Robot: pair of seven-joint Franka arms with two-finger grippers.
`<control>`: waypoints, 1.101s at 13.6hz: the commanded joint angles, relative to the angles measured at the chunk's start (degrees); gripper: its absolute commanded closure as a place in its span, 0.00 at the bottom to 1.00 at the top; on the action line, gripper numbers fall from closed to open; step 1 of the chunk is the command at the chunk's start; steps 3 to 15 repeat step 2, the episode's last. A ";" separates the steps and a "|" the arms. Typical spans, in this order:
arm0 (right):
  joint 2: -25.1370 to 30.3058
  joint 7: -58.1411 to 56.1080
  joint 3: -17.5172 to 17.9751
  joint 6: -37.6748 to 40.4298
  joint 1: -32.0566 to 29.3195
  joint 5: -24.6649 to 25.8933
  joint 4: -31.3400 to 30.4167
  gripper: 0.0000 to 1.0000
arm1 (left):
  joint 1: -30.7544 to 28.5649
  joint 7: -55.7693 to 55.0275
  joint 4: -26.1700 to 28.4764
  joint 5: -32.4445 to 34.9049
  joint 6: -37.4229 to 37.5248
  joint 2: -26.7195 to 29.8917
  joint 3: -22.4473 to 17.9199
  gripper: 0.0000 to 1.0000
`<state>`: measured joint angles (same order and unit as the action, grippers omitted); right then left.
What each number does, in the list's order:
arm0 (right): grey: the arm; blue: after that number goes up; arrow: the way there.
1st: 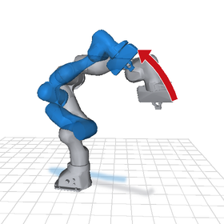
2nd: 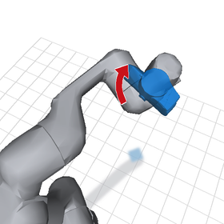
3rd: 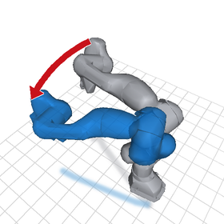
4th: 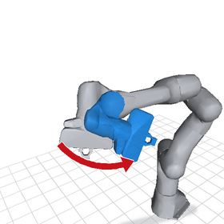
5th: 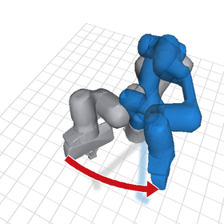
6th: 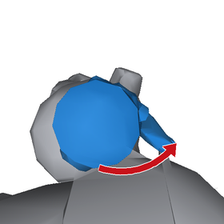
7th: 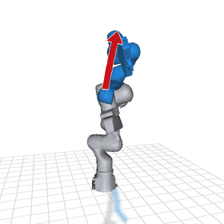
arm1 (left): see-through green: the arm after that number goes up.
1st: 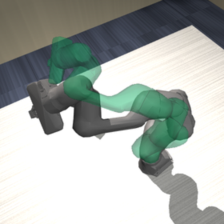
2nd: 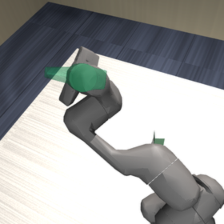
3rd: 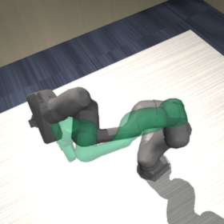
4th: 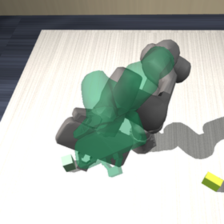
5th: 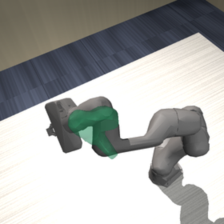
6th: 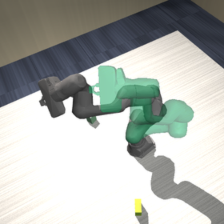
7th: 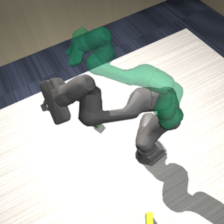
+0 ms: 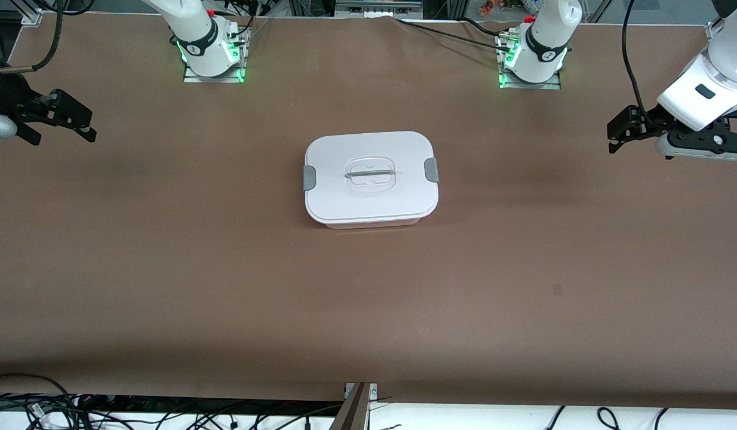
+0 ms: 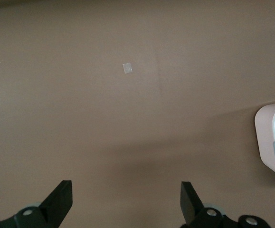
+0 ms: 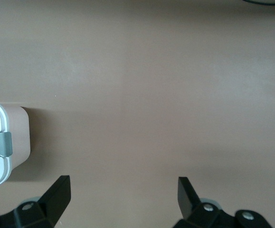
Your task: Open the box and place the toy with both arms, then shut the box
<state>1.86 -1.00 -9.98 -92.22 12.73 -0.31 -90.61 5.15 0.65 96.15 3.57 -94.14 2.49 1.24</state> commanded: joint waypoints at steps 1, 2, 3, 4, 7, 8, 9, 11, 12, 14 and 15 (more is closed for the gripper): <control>-0.01 0.56 0.32 0.11 -0.34 -0.13 0.52 0.00 | -0.05 -0.56 0.36 -0.93 1.85 0.76 0.34 0.00; -0.01 0.56 0.32 0.20 -0.34 -0.13 0.52 0.00 | -0.05 -0.56 0.36 -0.93 1.94 0.67 0.34 0.00; -0.01 0.56 0.32 0.20 -0.34 -0.13 0.52 0.00 | -0.05 -0.56 0.36 -0.93 1.94 0.67 0.34 0.00; -0.01 0.56 0.32 0.20 -0.34 -0.13 0.52 0.00 | -0.05 -0.56 0.36 -0.93 1.94 0.67 0.34 0.00; -0.01 0.56 0.32 0.20 -0.34 -0.13 0.52 0.00 | -0.05 -0.56 0.36 -0.93 1.94 0.67 0.34 0.00; -0.01 0.56 0.32 0.20 -0.34 -0.13 0.52 0.00 | -0.05 -0.56 0.36 -0.93 1.94 0.67 0.34 0.00; -0.01 0.56 0.32 0.20 -0.34 -0.13 0.52 0.00 | -0.05 -0.56 0.36 -0.93 1.94 0.67 0.34 0.00; -0.01 0.56 0.32 0.20 -0.34 -0.13 0.52 0.00 | -0.05 -0.56 0.36 -0.93 1.94 0.67 0.34 0.00; -0.01 0.56 0.32 0.20 -0.34 -0.13 0.52 0.00 | -0.05 -0.56 0.36 -0.93 1.94 0.67 0.34 0.00; -0.01 0.56 0.32 0.20 -0.34 -0.13 0.52 0.00 | -0.05 -0.56 0.36 -0.93 1.94 0.67 0.34 0.00; -0.01 0.56 0.32 0.20 -0.34 -0.13 0.52 0.00 | -0.05 -0.56 0.36 -0.93 1.94 0.67 0.34 0.00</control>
